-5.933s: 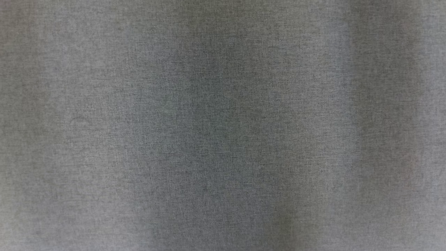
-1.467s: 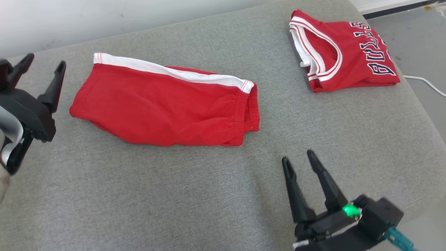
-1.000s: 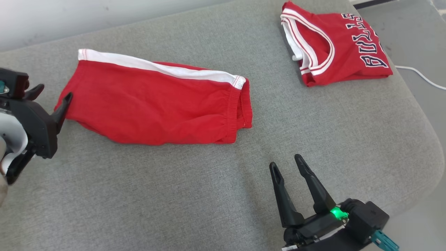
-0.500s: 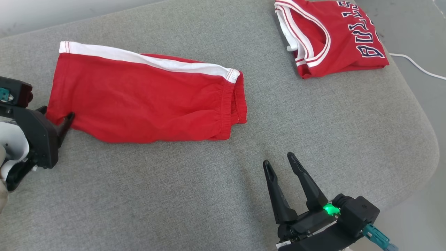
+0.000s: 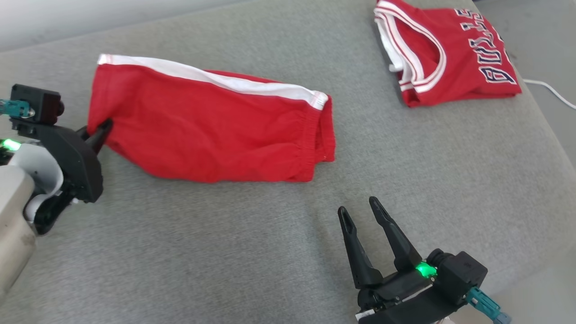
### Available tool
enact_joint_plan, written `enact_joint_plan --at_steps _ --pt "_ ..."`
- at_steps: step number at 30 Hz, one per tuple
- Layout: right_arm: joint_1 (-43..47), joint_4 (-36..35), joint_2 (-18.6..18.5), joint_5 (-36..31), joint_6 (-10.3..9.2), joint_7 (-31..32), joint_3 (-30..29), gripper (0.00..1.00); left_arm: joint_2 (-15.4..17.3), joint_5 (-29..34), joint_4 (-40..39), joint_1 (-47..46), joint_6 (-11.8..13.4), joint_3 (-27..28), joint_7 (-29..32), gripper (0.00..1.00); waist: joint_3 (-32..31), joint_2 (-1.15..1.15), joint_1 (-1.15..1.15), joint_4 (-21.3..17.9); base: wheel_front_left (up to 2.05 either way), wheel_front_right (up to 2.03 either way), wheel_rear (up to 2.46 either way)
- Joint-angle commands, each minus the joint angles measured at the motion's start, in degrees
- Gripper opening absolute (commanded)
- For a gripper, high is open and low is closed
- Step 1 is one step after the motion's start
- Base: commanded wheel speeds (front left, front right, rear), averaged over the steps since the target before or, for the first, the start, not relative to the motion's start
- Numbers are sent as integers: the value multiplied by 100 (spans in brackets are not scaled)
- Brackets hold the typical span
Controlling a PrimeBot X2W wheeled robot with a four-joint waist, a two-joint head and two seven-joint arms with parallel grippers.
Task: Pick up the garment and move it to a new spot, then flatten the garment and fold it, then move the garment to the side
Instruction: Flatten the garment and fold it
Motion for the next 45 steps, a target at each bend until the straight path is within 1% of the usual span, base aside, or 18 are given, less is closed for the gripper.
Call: enact_joint_plan --at_steps 1,7,9,13,14,17,18,20,24,25,26,28,31,34,37,41,45 --pt "77 25 2 -18 -16 -22 -27 100 -10 -49 -62 -3 15 13 -71 0 -208 0 -1 213 0 0 0" --pt "239 117 1 -65 -16 -22 -217 100 62 -255 -447 343 19 44 -287 0 -540 0 -1 535 0 0 0" --pt "292 124 2 -82 -16 -22 -307 100 104 -284 -605 509 63 63 -394 0 -633 0 -1 637 0 0 0" --pt "465 119 1 -115 -16 -19 -494 100 207 -379 -1028 924 233 65 -557 0 -790 0 -1 833 0 0 0" --pt "465 119 1 -115 -16 -19 -494 100 207 -379 -1028 924 233 65 -557 0 -790 0 -1 833 0 0 0" --pt "594 93 0 -126 -16 -3 -637 100 307 -496 -1411 1267 435 110 -703 0 -873 0 -1 954 0 0 0" --pt "683 68 1 -118 -16 12 -742 100 380 -574 -1651 1505 580 122 -797 0 -915 0 -1 1025 0 0 0" --pt "761 38 3 -126 -16 49 -829 100 436 -619 -1897 1747 735 124 -903 0 -940 0 -1 1083 0 0 0" --pt "847 5 1 -173 -16 144 -923 100 508 -683 -2145 2150 1021 146 -1131 0 -979 0 -1 1150 0 0 0" --pt "851 -1 2 -178 -16 177 -932 100 495 -630 -2158 2216 1088 140 -1213 44 -990 0 -1 1159 0 0 0" --pt "847 -1 1 -184 -16 192 -938 100 447 -613 -2162 2295 1138 146 -1291 100 -1008 0 -1 1168 0 0 0" --pt "823 -10 1 -195 -16 232 -950 100 357 -621 -2143 2414 1209 209 -1438 100 -1043 0 -1 1186 0 0 0" --pt "769 -14 1 -235 -16 270 -986 100 292 -444 -2124 2497 1349 339 -1590 100 -1088 0 -1 1217 0 0 0" --pt "731 -30 1 -261 -16 289 -1059 100 239 -164 -2140 2578 1511 609 -1659 100 -1140 0 -1 1273 0 0 0" --pt "705 -53 1 -282 -16 308 -1136 100 131 265 -2316 2739 1648 1376 -1663 100 -1206 0 -1 1346 0 0 0" --pt "708 -59 1 -306 -16 320 -1200 100 -151 1040 -2671 3263 1821 2487 -1665 100 -1331 0 -1 1447 0 0 0" --pt "722 -57 1 -322 -16 329 -1254 100 -489 1854 -3033 3834 1851 3405 -1666 100 -1454 0 -1 1551 0 0 0"
